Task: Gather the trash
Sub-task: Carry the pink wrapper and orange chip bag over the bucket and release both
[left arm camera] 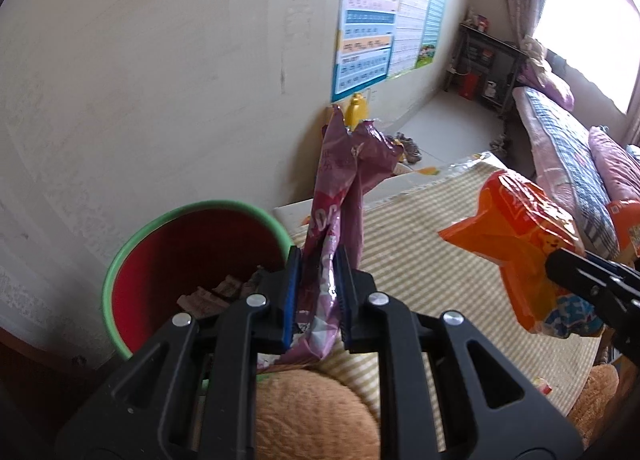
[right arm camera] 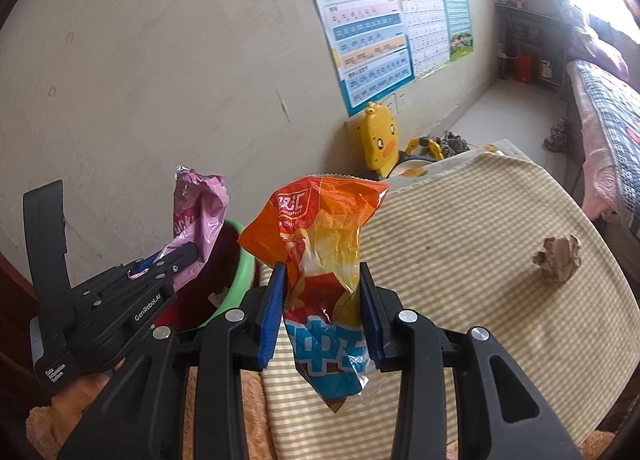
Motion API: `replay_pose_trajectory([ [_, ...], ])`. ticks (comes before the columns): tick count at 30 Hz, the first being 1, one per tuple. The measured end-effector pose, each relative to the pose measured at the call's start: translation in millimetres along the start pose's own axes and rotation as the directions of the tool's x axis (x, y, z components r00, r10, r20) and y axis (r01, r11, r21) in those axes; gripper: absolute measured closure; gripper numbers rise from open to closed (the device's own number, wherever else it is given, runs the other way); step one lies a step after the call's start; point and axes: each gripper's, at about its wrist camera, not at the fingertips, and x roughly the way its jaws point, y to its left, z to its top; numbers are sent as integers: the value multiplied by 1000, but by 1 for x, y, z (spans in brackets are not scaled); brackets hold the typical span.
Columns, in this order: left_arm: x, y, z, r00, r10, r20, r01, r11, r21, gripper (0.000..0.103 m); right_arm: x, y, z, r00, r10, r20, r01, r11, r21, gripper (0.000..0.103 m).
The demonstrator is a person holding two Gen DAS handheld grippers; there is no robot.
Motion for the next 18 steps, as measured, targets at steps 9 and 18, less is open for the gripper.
replay_pose_trajectory([
  [9, 10, 47, -10, 996, 86, -29, -87, 994, -59, 87, 27, 29, 9, 998, 45, -37, -46, 998, -32, 69],
  [18, 16, 90, -19, 984, 172, -55, -177, 978, -112, 87, 58, 75, 22, 991, 117, -68, -123, 989, -87, 69],
])
